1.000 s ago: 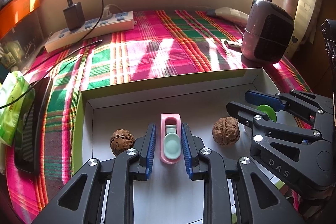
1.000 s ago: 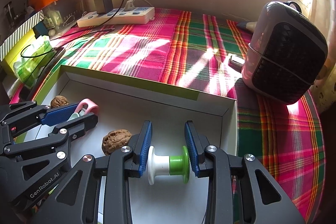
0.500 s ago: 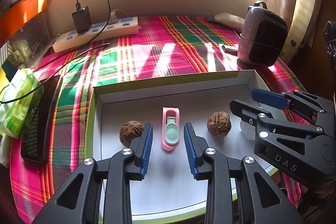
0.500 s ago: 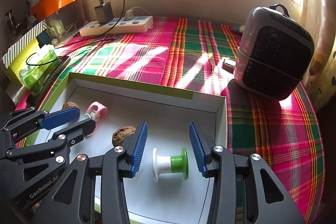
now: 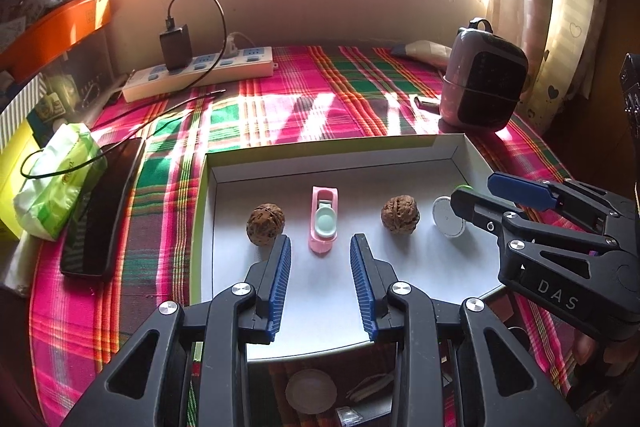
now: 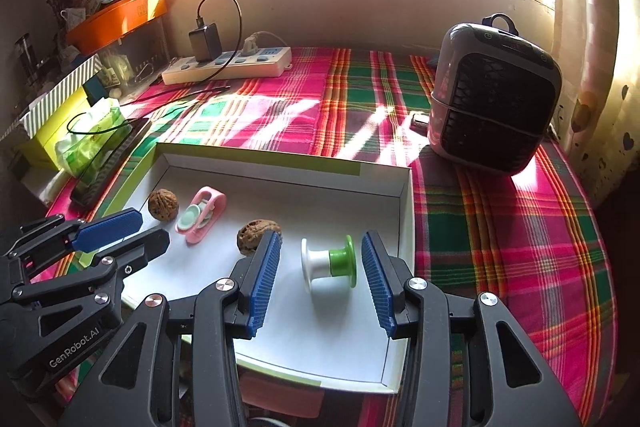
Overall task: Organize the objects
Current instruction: 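Withdraw both grippers from the box toward the remaining objects, then reach the left gripper to the black stick while the right grasps the dotted black disc, then close the left gripper on the black stick while the right holds the disc, then carry the black stick and dotted disc toward the white box, then lower the stick and disc into the box and open both grippers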
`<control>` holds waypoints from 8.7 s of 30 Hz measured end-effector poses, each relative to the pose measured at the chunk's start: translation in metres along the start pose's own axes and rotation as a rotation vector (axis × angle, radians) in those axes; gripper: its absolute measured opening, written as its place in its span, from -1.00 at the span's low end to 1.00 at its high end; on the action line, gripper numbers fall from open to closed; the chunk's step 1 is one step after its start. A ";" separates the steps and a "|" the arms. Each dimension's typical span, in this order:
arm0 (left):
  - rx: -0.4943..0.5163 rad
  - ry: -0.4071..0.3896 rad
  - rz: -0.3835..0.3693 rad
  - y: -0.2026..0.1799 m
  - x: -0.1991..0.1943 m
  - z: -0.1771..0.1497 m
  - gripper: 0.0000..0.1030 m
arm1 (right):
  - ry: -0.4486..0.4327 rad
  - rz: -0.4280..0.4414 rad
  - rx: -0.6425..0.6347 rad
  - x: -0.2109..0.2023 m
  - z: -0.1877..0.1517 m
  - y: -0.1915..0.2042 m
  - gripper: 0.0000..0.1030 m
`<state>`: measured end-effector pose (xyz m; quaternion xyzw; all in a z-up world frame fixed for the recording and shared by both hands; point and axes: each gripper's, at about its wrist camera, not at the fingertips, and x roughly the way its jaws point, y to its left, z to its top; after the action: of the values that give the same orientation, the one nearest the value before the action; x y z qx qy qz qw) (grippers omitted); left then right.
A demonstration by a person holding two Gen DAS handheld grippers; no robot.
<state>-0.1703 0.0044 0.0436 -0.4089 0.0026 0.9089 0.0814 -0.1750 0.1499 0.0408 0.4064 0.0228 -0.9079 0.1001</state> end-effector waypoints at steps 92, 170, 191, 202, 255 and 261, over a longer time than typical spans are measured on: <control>0.074 0.047 -0.155 -0.035 -0.049 -0.086 -0.36 | -0.007 0.124 0.054 -0.059 -0.109 -0.023 -0.50; 0.064 0.027 -0.141 -0.052 -0.046 -0.089 -0.58 | 0.003 0.125 0.058 -0.060 -0.105 -0.014 -0.50; 0.039 -0.016 -0.129 -0.033 -0.058 -0.071 -0.58 | -0.043 0.145 0.012 -0.066 -0.079 -0.001 -0.50; 0.001 -0.026 -0.113 -0.016 -0.052 -0.057 -0.58 | -0.049 0.146 0.001 -0.059 -0.065 0.003 -0.50; -0.067 -0.016 -0.008 0.037 0.001 -0.011 -0.61 | 0.042 0.026 0.004 0.040 0.027 -0.025 -0.50; -0.069 -0.015 -0.006 0.037 0.001 -0.009 -0.61 | 0.055 0.026 0.000 0.045 0.028 -0.025 -0.50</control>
<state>-0.1696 -0.0327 0.0345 -0.4047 -0.0304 0.9112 0.0702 -0.2300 0.1634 0.0253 0.4316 0.0203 -0.8950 0.1112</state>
